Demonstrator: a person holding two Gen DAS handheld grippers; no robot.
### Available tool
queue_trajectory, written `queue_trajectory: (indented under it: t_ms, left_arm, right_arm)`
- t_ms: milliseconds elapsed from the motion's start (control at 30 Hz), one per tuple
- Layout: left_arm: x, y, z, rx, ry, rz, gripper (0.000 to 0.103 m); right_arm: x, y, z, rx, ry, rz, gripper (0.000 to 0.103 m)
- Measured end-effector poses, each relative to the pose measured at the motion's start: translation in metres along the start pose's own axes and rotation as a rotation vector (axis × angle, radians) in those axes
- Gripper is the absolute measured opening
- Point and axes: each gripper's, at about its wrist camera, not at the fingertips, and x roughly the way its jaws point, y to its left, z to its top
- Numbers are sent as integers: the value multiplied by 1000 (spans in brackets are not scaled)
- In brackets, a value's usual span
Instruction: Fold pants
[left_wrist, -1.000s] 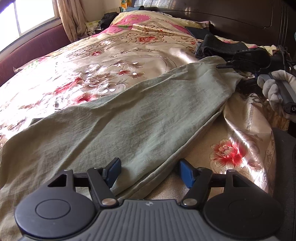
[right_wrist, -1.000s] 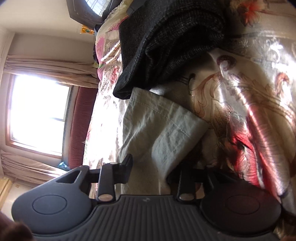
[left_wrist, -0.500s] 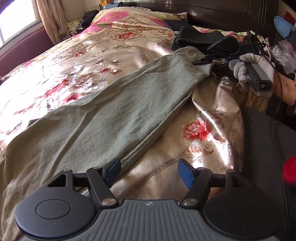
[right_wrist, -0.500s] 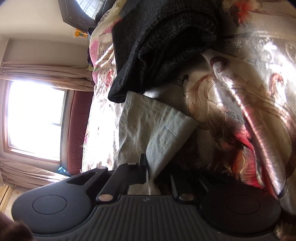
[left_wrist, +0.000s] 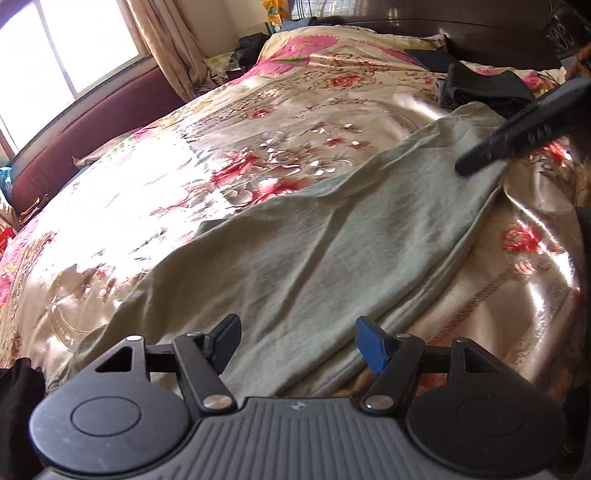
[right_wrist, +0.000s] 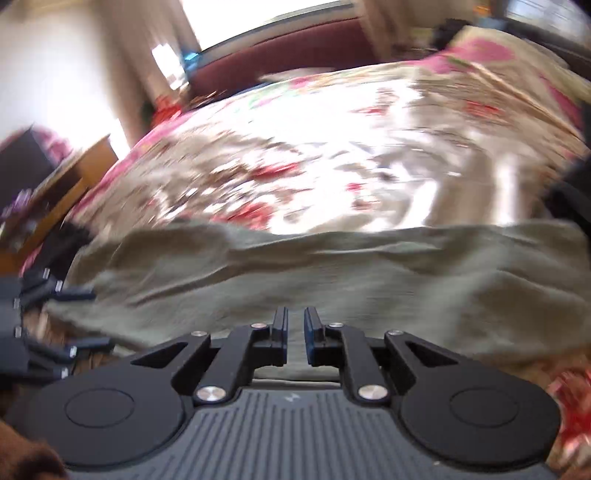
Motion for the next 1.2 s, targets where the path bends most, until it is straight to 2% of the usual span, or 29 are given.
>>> queue_trajectory:
  t_ms: [100,167,200,300,500,567,700,800,867,900,933,967,1067,1200]
  left_arm:
    - [6,1,-8,73,17,11,81]
    - [8,-2,-14,120,28,6,80]
    - [9,-5,-17,141,29,5,79]
    - [16,-7,-17,145,36,-2,74]
    - [20,-17,-15,168,32,-24,45]
    - [18,-19,-16,165,29,-31,30]
    - [15,-21,-18,160,26,-19,24]
    - [18,-17,-15,136,36,-29,20]
    - [18,-14,-12,130,35,-33,19]
    - [19,-13,-11,119,36,-38,19]
    - [18,-11,-11,104,38,-48,19]
    - [17,-10,-12,92,38,-58,19]
    - [9,-13,-18,88,43,-78,18]
    - [0,-21,-24,117,46,-81,18]
  right_arm:
    - [34,58,-7,-227,81,83,12]
    - [46,84,-15,-339,119,119,16]
    - [49,95,-21,-403,136,125,20]
    - [53,112,-33,-513,142,92,21]
    - [67,113,-30,-527,154,79,21]
    - [65,117,-29,-540,146,72,21]
    - [53,126,-36,-582,132,98,21]
    - [63,127,-35,-586,122,87,27]
    - [71,127,-29,-566,131,96,27]
    - [74,127,-26,-563,134,86,22]
    - [76,127,-24,-553,142,78,9]
    - [75,127,-23,-537,149,80,3]
    - [61,126,-23,-503,142,108,3]
    - [43,133,-35,-536,131,124,3]
